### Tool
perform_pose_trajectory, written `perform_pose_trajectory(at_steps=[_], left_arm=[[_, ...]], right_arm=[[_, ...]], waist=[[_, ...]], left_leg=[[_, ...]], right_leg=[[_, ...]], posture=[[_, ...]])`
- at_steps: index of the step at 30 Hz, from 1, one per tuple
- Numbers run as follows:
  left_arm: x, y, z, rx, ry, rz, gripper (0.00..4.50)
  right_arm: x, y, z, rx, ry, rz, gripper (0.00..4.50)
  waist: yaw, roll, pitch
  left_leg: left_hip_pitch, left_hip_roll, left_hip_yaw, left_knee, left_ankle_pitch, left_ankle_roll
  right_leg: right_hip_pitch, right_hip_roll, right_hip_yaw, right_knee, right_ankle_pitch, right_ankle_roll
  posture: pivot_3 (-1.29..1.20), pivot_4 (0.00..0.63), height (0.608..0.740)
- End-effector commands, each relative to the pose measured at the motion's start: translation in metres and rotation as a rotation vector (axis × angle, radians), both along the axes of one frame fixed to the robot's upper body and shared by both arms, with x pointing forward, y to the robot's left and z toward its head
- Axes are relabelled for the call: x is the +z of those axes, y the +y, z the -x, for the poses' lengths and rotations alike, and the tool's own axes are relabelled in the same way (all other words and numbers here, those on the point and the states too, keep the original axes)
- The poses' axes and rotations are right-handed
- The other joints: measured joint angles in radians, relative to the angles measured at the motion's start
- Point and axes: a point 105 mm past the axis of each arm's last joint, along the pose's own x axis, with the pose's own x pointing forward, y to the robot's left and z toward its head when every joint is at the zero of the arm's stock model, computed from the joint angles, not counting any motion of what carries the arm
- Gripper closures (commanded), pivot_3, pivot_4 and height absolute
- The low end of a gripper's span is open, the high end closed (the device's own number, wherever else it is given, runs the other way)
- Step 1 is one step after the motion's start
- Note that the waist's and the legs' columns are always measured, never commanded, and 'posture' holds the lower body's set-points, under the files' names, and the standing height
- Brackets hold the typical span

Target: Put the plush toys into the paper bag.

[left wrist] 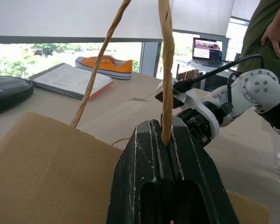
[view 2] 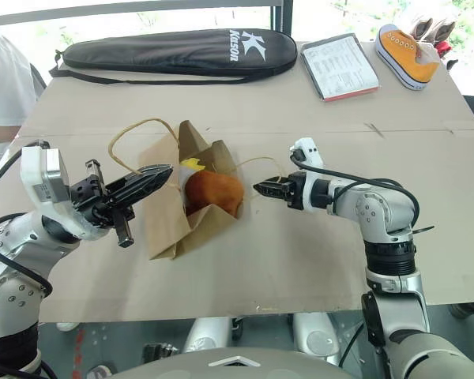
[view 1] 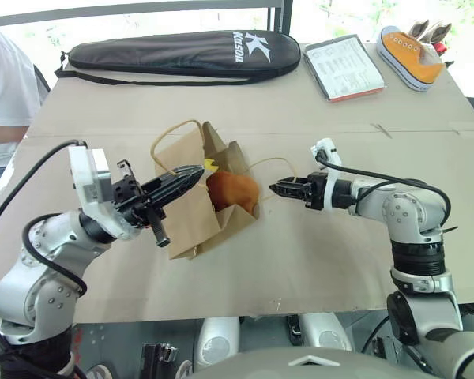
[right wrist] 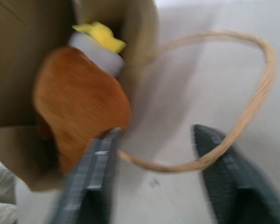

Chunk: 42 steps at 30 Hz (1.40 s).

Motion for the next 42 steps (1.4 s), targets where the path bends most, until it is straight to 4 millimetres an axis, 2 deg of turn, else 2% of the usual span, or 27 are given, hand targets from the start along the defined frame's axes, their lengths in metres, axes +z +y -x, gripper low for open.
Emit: perform_pose_trajectory(at_steps=[1,5,7,8,10,13,16,20,22,24,25,26,29,31,34,37,39,40,42], left_arm=[[0.008,-0.007,0.006,-0.030,-0.040,-0.007,4.50],[0.014,-0.010,-0.001,-0.043,-0.041,0.035,4.50],[0.023,-0.010,-0.007,-0.039,-0.047,0.086,4.50],[0.030,-0.007,-0.014,-0.027,-0.052,0.121,4.50],[0.040,-0.002,-0.024,-0.008,-0.057,0.162,4.50],[0.047,0.003,-0.041,0.007,-0.058,0.166,4.50],[0.047,-0.002,-0.063,0.007,-0.066,0.129,4.50],[0.047,-0.019,-0.090,-0.016,-0.063,0.102,4.50],[0.040,-0.032,-0.107,-0.024,-0.073,0.040,4.50],[0.028,-0.041,-0.119,-0.041,-0.055,-0.011,4.50],[0.024,-0.043,-0.121,-0.060,-0.065,-0.038,4.50],[0.023,-0.045,-0.123,-0.078,-0.071,-0.049,4.50],[0.039,-0.044,-0.130,-0.110,-0.099,-0.032,4.50],[0.040,-0.040,-0.142,-0.087,-0.098,-0.071,4.50],[0.023,-0.037,-0.153,-0.062,-0.077,-0.176,4.50],[0.019,-0.035,-0.159,-0.048,-0.071,-0.174,4.50],[0.023,-0.033,-0.160,-0.039,-0.082,-0.154,4.50],[0.026,-0.032,-0.160,-0.043,-0.084,-0.134,4.50],[0.037,-0.032,-0.151,-0.104,-0.101,-0.085,3.75]], right_arm=[[0.027,0.002,0.000,0.017,-0.062,-0.111,4.46],[0.059,0.001,0.007,0.045,-0.135,-0.225,4.46],[0.094,-0.005,0.015,0.073,-0.224,-0.329,4.46],[0.120,-0.008,0.023,0.100,-0.297,-0.391,4.46],[0.156,-0.012,0.039,0.148,-0.399,-0.465,4.46],[0.181,-0.014,0.057,0.192,-0.478,-0.490,4.46],[0.170,-0.014,0.058,0.156,-0.480,-0.375,4.46],[0.154,-0.018,0.053,0.085,-0.459,-0.297,4.46],[0.133,-0.018,0.048,0.047,-0.463,-0.169,4.46],[0.112,-0.021,0.037,-0.013,-0.396,-0.146,4.46],[0.108,-0.021,0.034,-0.033,-0.409,-0.113,4.46],[0.111,-0.020,0.034,-0.032,-0.436,-0.106,4.46],[0.149,-0.018,0.041,-0.024,-0.518,-0.247,4.46],[0.142,-0.020,0.037,-0.041,-0.533,-0.163,4.46],[0.119,-0.020,0.031,-0.071,-0.520,-0.054,4.46],[0.120,-0.017,0.030,-0.089,-0.562,-0.047,4.46],[0.122,-0.017,0.035,-0.071,-0.579,-0.053,3.88],[0.122,-0.017,0.039,-0.049,-0.587,-0.047,3.24],[0.120,-0.026,0.047,-0.037,-0.598,-0.012,2.40]], waist=[[-0.001,0.000,0.000],[0.000,0.000,0.000],[0.001,0.000,0.000],[0.001,0.000,0.000],[0.001,0.001,0.000],[0.000,0.000,0.000],[0.005,0.000,0.000],[0.004,-0.001,0.000],[0.003,-0.001,0.000],[0.003,-0.002,-0.001],[0.002,-0.002,-0.001],[-0.001,-0.002,-0.001],[-0.005,-0.001,-0.001],[0.000,-0.002,-0.001],[0.007,-0.004,-0.002],[0.006,-0.004,-0.002],[0.006,-0.004,-0.002],[0.006,-0.004,-0.002],[0.006,-0.004,-0.002]], left_leg=[[0.000,0.000,0.000,0.000,0.000,0.000],[0.000,0.000,0.000,0.000,0.000,0.000],[0.000,0.000,0.000,0.000,0.000,0.000],[0.000,0.000,-0.001,0.000,0.000,0.000],[-0.001,0.000,-0.001,0.000,0.000,0.000],[0.000,0.000,-0.002,0.000,0.000,0.000],[-0.001,-0.001,-0.003,0.000,0.000,0.000],[-0.002,-0.003,-0.001,0.000,0.000,0.000],[-0.002,-0.003,-0.001,0.000,0.000,0.000],[-0.002,-0.003,-0.002,0.000,0.000,0.000],[-0.001,-0.003,-0.002,0.000,0.000,0.000],[-0.001,-0.003,-0.002,0.000,0.000,0.000],[-0.003,-0.002,0.001,0.000,0.000,0.000],[-0.006,-0.001,0.000,0.000,0.000,0.000],[-0.006,-0.002,-0.002,0.001,0.000,0.001],[-0.008,-0.003,0.000,0.001,-0.001,0.002],[-0.018,-0.003,-0.001,0.004,-0.001,0.002],[-0.018,-0.003,-0.001,0.005,-0.001,0.002],[-0.018,-0.003,-0.002,0.005,-0.001,0.002]], right_leg=[[0.000,0.000,0.000,0.000,0.000,0.000],[0.000,0.000,0.000,0.000,0.000,0.000],[0.000,0.000,0.000,0.000,0.000,0.000],[0.000,0.000,-0.001,0.000,0.000,0.000],[0.000,0.000,-0.001,0.001,0.000,0.000],[0.000,0.000,-0.002,0.000,0.000,0.000],[0.001,0.001,-0.004,0.000,0.000,0.000],[0.000,-0.001,-0.001,0.000,0.000,0.000],[0.000,-0.001,-0.001,0.000,0.000,0.000],[0.000,0.000,-0.001,0.000,0.000,0.000],[0.000,0.000,-0.002,0.000,0.000,0.001],[0.000,0.000,-0.002,0.000,0.000,0.000],[-0.005,0.001,0.003,0.002,0.000,0.001],[-0.007,0.002,0.002,0.002,0.000,0.001],[-0.005,0.001,-0.002,0.000,0.000,0.001],[-0.006,0.000,0.000,0.000,0.000,0.001],[-0.015,0.000,-0.001,0.002,0.001,0.001],[-0.015,0.000,-0.001,0.002,0.001,0.001],[-0.015,0.000,-0.002,0.002,0.001,0.001]], posture=[[0.00,0.150,0.740],[0.00,0.150,0.740],[0.00,0.150,0.740],[0.00,0.150,0.740],[0.00,0.150,0.740],[0.00,0.150,0.740],[0.00,0.150,0.740],[0.00,0.150,0.740],[0.00,0.150,0.740],[0.00,0.150,0.740],[0.00,0.150,0.740],[0.00,0.150,0.740],[0.00,0.150,0.740],[0.00,0.150,0.740],[0.00,0.150,0.740],[0.00,0.150,0.740],[0.00,0.150,0.740],[0.00,0.150,0.740],[0.00,0.150,0.740]])
